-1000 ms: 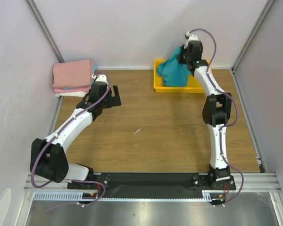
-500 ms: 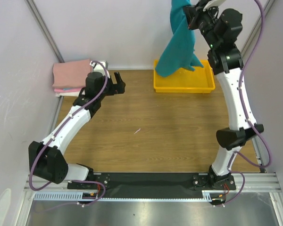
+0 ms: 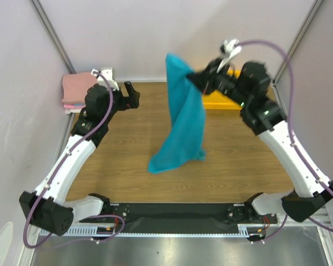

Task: Fold and stack the t-shirts
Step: Move the tshirt to the center of the board

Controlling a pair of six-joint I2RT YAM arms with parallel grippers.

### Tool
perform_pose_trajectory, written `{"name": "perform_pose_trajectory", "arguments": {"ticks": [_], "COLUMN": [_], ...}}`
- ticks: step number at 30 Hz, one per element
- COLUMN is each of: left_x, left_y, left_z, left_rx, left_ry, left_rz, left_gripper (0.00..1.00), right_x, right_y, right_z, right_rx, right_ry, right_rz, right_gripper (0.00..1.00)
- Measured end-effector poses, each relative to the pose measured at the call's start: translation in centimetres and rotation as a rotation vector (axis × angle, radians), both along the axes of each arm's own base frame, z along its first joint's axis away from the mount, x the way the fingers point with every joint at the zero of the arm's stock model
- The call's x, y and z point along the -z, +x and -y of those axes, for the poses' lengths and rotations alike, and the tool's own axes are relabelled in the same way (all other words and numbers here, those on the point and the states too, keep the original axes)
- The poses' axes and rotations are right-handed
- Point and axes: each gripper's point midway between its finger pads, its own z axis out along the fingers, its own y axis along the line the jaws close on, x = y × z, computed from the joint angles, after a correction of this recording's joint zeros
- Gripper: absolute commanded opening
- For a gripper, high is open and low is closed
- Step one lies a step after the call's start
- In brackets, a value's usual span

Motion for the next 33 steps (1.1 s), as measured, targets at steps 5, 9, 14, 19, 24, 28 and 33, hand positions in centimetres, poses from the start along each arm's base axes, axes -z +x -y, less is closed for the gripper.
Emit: {"name": "perform_pose_trajectory", "arguments": {"ticks": [5,9,14,19,24,28,33], "left_x": [1.0,4.4,10.1,12.7,12.3,12.1,13.8], "left_y": [-2.5,-3.8,-5.3,-6.3,-6.6,-7.0,-8.0], "left_z": [-1.2,-1.6,-2.0,-2.0,-2.1,-3.4,-6.2], "left_rx": [-0.014,-0.018,-0.025,-0.027,-0.059,-0.143,-0.3], "left_ry": [0.013,0.035,0.058,0.042,-0.011,-0.03,-0.016], "left_rz": [-0.008,-0.079,-0.215,-0.282,-0.281,-0.289,-0.368], "left_gripper": [1.0,1.0,1.0,1.0,1.0,1.0,1.0], "right_x": [14.0,23.7,29.9,35.3,40.3,40.0,38.1], "right_y": [-2.0,-3.2,-3.0,-3.3,-6.7,-9.4,-12.8], "right_z": [-3.5,-4.9,-5.6,-7.5,-10.8,-13.2,-15.8], "right_rx": [-0.089,-0.084,-0.056,-0.101,-0.256,-0.413,-0.599], "right_ry": [-0.038,-0.157,-0.234,-0.302,-0.44,-0.472,-0.486], "right_rz": [-0.287,-0.457,-0.566,-0.656,-0.724,-0.694,-0.597], "right_gripper": [0.0,0.0,0.0,0.0,0.0,0.0,0.52]}}
